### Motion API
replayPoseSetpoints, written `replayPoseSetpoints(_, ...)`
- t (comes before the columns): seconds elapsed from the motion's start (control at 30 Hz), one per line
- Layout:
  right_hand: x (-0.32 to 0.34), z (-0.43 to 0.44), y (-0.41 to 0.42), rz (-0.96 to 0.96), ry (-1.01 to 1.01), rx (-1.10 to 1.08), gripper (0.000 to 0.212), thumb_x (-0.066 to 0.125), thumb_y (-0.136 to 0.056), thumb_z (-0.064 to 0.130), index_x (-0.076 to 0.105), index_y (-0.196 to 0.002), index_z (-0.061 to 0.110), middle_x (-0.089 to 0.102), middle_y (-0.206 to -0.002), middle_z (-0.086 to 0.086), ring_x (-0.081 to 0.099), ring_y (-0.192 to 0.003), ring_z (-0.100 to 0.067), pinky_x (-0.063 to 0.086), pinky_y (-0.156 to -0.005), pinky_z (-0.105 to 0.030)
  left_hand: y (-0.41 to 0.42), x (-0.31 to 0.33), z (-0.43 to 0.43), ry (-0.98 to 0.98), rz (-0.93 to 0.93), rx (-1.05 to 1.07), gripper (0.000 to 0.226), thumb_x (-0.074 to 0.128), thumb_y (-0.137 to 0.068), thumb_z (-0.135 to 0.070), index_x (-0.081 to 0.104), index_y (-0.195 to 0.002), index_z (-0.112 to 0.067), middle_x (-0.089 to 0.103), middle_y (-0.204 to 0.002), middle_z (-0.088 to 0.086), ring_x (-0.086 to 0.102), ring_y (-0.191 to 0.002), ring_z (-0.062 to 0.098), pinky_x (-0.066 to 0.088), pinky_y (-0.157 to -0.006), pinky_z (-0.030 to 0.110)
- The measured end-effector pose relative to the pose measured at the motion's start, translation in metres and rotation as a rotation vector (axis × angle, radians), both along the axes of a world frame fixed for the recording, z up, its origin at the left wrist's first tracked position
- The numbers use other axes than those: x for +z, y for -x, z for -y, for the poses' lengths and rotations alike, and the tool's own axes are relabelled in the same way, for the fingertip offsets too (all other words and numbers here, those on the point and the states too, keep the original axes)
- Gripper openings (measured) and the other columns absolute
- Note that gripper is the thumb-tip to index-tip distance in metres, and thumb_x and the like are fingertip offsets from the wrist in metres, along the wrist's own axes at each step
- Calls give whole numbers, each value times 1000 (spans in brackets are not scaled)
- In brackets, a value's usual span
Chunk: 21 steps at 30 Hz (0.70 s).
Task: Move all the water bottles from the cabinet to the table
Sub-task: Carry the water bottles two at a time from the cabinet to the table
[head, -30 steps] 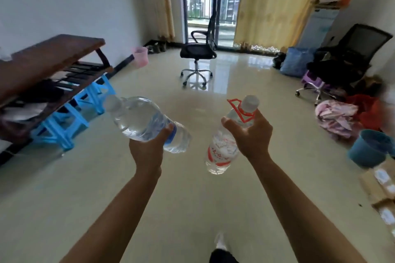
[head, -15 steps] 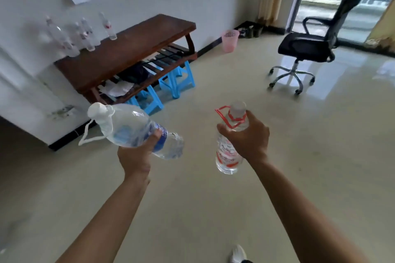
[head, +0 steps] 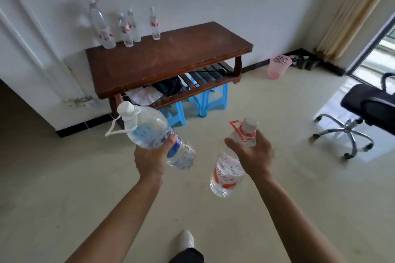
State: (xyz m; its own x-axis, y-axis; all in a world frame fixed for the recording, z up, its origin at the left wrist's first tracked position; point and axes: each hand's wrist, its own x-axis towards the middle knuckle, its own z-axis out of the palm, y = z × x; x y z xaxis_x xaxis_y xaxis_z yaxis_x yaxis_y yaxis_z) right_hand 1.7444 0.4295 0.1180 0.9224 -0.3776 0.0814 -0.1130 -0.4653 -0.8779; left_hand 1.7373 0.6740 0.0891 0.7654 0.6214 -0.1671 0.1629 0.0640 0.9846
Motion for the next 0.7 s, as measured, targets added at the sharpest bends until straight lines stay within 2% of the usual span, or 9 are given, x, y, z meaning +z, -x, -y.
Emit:
replayPoseSetpoints(0.13, 20, -24, -108, 46, 53, 28, 58, 70, -50, 68, 70, -95, 31, 71, -80, 14, 67, -77, -9, 49, -76, -29, -111, 13, -20, -34, 6, -18, 74, 91, -40, -61, 68, -105, -33, 72, -100, -17, 68, -96, 5, 55, -94, 42)
replayPoseSetpoints(0.2, 30, -31, -153, 69, 35, 30, 48, 79, -55, 59, 68, -94, 32, 72, -83, 12, 67, -78, -9, 49, -77, -29, -157, 18, -28, -48, 9, -18, 73, 91, -40, -63, 68, -104, -34, 72, -99, -20, 68, -94, 1, 55, -94, 40)
replayPoseSetpoints(0.27, 34, -34, -199, 98, 24, 35, 38, 84, -61, 49, 63, -91, 38, 69, -80, 18, 65, -74, 0, 46, -72, -24, -201, 19, -33, -79, -4, -29, 75, 90, -41, -65, 67, -106, -36, 71, -102, -20, 68, -97, 4, 55, -94, 41)
replayPoseSetpoints(0.33, 36, -37, -247, 112, 1, 39, 33, 79, -60, 53, 60, -85, 41, 65, -75, 26, 63, -71, 11, 42, -65, -17, -245, 18, -37, -104, -3, -40, 78, 90, -43, -65, 66, -111, -36, 71, -107, -18, 67, -101, 8, 55, -94, 44)
replayPoseSetpoints(0.4, 33, -41, -297, 124, -9, 45, 29, 73, -57, 57, 58, -79, 45, 64, -72, 28, 62, -71, 14, 42, -63, -16, -293, 14, -40, -118, 12, -42, 79, 93, -45, -60, 65, -115, -34, 71, -111, -15, 68, -105, 11, 54, -94, 46)
replayPoseSetpoints(0.53, 14, -49, -406, 129, 2, 133, 32, 69, -57, 63, 60, -81, 44, 65, -71, 24, 63, -71, 5, 45, -64, -20, -390, -1, -39, -157, -44, 34, 77, 92, -44, -56, 67, -111, -25, 71, -108, -8, 67, -103, 17, 53, -95, 46)
replayPoseSetpoints(0.63, 10, -53, -492, 96, 14, 233, 44, 71, -56, 64, 64, -88, 34, 68, -76, 20, 66, -74, -2, 51, -68, -26, -457, -1, -34, -196, -118, 66, 71, 92, -45, -55, 64, -104, -28, 68, -99, -13, 66, -100, 18, 52, -90, 37)
replayPoseSetpoints(0.7, 18, -58, -547, 92, 12, 279, 42, 74, -56, 63, 63, -86, 35, 68, -75, 21, 66, -74, -2, 54, -69, -29, -499, 8, -36, -253, -151, 65, 70, 91, -44, -56, 63, -102, -29, 67, -96, -14, 66, -99, 18, 50, -85, 33)
